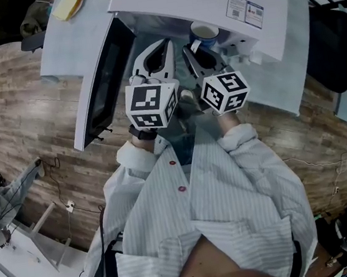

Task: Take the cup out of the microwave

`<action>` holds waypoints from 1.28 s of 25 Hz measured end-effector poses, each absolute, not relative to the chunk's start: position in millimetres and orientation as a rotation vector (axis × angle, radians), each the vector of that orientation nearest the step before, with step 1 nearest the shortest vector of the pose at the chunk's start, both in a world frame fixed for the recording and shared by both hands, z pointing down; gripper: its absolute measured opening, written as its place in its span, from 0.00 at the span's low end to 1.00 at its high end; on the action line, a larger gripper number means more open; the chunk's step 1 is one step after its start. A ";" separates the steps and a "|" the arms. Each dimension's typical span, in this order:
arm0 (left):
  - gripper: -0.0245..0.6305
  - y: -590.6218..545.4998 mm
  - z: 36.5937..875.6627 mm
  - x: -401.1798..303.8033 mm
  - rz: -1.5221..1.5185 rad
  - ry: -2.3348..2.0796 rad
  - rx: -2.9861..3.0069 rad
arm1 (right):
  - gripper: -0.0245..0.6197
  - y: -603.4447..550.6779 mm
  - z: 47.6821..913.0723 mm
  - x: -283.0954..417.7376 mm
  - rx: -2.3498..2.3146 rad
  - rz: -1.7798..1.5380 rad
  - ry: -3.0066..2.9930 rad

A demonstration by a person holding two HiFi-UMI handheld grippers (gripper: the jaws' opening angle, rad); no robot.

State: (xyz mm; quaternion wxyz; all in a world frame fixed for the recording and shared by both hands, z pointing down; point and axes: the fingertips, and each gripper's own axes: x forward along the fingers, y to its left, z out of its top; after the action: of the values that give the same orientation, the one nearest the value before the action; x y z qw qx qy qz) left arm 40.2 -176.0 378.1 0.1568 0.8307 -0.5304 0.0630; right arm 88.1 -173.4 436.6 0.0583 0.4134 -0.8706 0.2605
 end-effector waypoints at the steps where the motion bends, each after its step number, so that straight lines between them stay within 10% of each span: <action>1: 0.05 -174.6 376.3 39.5 0.181 -1.519 2.378 | 0.14 -171.5 434.5 87.6 1.248 0.797 -2.642; 32: 0.05 -167.0 311.3 58.4 0.119 -1.441 2.574 | 0.14 -121.3 342.5 84.2 1.019 0.826 -2.825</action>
State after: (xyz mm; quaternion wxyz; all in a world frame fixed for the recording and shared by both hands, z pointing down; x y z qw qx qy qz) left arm 58.4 -167.0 311.3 0.0946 0.8679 -0.4860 0.0401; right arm 84.2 -121.3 342.5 0.0135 0.3271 -0.9069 0.2653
